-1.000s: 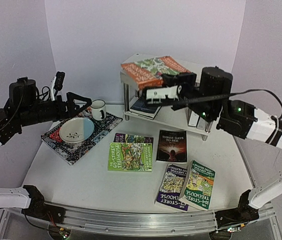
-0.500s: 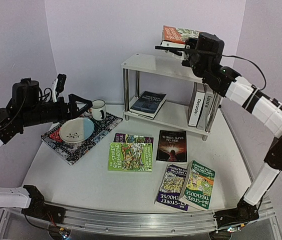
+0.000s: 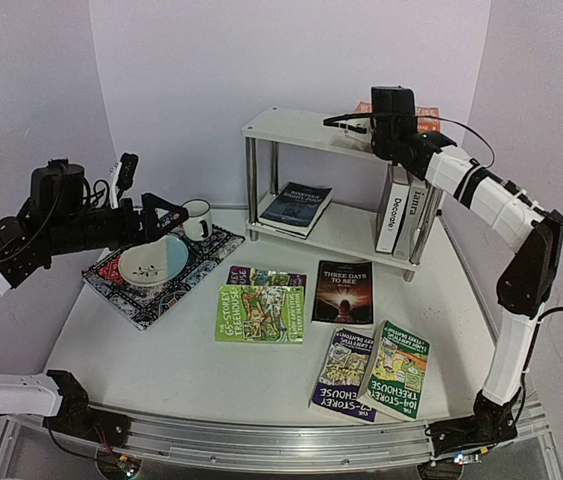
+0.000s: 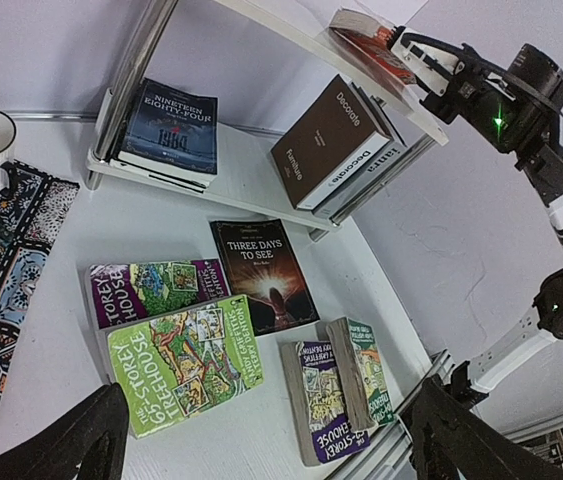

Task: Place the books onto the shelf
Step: Place the book on the shelf, then pick up the book from the book pile, then place the book on the book pile on the shelf.

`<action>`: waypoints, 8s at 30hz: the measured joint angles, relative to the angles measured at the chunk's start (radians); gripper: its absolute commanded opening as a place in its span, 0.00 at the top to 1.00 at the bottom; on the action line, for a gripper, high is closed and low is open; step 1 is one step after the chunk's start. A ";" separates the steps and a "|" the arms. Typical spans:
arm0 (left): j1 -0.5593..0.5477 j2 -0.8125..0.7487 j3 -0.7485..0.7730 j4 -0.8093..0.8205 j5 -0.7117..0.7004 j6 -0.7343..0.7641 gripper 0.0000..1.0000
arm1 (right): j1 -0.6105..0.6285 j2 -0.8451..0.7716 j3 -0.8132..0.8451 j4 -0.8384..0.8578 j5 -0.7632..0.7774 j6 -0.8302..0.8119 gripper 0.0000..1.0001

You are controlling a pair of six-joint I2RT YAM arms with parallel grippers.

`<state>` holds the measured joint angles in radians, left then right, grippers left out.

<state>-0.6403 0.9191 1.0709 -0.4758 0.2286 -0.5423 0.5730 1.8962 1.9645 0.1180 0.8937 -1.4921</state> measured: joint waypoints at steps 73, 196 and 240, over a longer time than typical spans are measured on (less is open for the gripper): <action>0.000 0.052 -0.038 -0.006 0.039 0.002 0.00 | 0.011 -0.058 0.069 -0.519 -0.213 0.513 0.23; 0.017 0.670 -0.486 0.809 0.233 -0.214 1.00 | 0.292 -0.070 -1.187 0.584 -1.082 2.400 0.24; 0.029 0.255 -0.356 0.710 0.565 -0.391 1.00 | 0.278 -0.664 -1.178 0.251 -1.107 2.676 0.48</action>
<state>-0.6109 1.1740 0.7154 0.2338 0.7933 -0.9334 0.8513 1.2318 0.7867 0.3685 -0.2138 1.1839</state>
